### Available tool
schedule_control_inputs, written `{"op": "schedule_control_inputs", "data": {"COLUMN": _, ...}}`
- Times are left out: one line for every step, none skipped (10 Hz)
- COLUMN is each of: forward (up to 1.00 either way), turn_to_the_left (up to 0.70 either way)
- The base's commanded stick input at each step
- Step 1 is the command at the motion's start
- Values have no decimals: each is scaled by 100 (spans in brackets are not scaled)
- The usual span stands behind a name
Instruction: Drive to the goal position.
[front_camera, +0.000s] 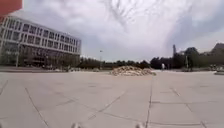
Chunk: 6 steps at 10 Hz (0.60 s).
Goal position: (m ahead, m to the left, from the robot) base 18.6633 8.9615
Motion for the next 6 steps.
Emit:
{"op": "schedule_control_inputs", "data": {"forward": 70, "turn_to_the_left": 0}}
{"op": "schedule_control_inputs", "data": {"forward": 70, "turn_to_the_left": 0}}
{"op": "schedule_control_inputs", "data": {"forward": 70, "turn_to_the_left": 0}}
{"op": "schedule_control_inputs", "data": {"forward": 70, "turn_to_the_left": 0}}
{"op": "schedule_control_inputs", "data": {"forward": 70, "turn_to_the_left": 0}}
{"op": "schedule_control_inputs", "data": {"forward": 70, "turn_to_the_left": 0}}
